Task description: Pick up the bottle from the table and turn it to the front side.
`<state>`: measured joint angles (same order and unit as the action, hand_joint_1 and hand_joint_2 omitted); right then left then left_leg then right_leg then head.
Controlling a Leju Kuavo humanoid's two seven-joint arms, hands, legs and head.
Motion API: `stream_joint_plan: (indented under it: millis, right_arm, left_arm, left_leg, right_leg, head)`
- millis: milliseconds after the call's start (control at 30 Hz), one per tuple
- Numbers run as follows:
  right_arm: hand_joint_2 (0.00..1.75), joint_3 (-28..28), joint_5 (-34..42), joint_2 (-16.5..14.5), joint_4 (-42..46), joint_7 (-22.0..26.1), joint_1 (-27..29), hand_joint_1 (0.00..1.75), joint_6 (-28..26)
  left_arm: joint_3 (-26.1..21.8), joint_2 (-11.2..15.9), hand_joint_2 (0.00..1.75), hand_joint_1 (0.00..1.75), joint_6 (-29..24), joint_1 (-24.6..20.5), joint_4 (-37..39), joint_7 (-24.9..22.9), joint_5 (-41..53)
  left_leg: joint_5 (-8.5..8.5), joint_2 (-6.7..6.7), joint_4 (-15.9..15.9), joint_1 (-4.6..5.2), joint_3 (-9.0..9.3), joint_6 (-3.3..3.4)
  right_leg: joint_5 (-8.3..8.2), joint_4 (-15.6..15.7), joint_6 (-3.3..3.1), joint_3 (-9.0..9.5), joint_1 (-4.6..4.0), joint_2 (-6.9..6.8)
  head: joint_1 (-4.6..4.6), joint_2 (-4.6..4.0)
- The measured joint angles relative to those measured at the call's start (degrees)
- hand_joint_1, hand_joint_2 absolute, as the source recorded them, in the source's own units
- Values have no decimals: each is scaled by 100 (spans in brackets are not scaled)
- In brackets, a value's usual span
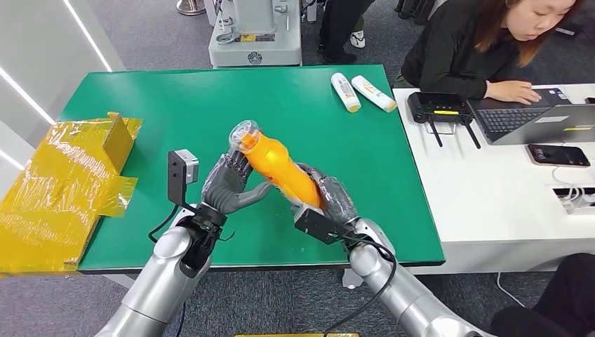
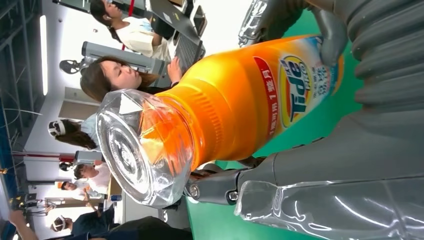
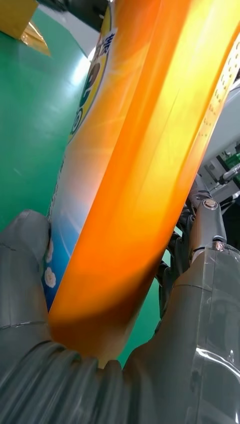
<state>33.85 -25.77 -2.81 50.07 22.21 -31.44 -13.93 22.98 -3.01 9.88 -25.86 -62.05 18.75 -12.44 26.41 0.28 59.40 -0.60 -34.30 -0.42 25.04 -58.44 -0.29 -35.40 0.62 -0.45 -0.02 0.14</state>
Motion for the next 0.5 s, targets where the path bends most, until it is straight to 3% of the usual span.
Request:
stream_joint_plan:
  millis: [500]
  right_arm:
    - [175, -43, -103, -319, -15, -48, -90, 175, 62]
  left_arm:
    - [-1, -298, 175, 0, -340, -397, 361, 101, -12]
  left_leg:
    - [0, 0, 0, 0, 0, 0]
  right_leg:
    - [0, -1, 0, 0, 0, 0]
  head:
    - [1, 1]
